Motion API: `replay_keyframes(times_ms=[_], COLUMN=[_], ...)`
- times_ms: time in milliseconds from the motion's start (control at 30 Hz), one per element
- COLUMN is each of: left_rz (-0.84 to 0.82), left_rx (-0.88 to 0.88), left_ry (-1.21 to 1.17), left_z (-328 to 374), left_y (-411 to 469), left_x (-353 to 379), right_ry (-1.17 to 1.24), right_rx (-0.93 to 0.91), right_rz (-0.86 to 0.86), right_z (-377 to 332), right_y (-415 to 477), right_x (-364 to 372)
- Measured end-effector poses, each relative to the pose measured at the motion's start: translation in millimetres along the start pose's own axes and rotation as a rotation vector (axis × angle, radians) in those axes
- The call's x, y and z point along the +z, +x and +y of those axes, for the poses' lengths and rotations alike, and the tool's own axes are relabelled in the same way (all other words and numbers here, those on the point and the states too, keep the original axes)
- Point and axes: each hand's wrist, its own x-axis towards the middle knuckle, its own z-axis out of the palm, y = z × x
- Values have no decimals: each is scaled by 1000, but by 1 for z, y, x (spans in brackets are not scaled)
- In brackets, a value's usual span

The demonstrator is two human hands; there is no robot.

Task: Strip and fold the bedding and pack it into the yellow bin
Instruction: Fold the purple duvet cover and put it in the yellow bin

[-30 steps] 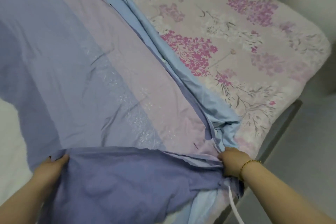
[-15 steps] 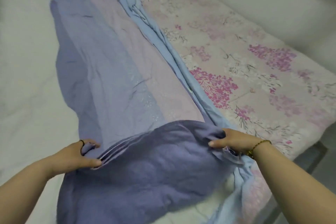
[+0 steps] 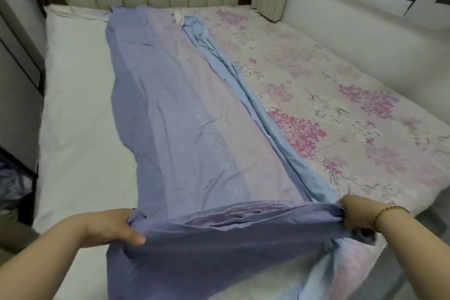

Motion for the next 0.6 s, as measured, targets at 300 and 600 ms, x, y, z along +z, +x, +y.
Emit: replay_keyframes(times_ms=[300,600], left_rz=[-10,1092], left_rx=[-123,51], left_ry=[-67,-367], left_z=[-43,6], left_y=[3,62], left_x=[-10,-87], right_ry=[30,359], right_rx=[33,-194], right_rz=[-185,202], right_z=[4,-16], right_y=[12,148], right_x=[10,-131])
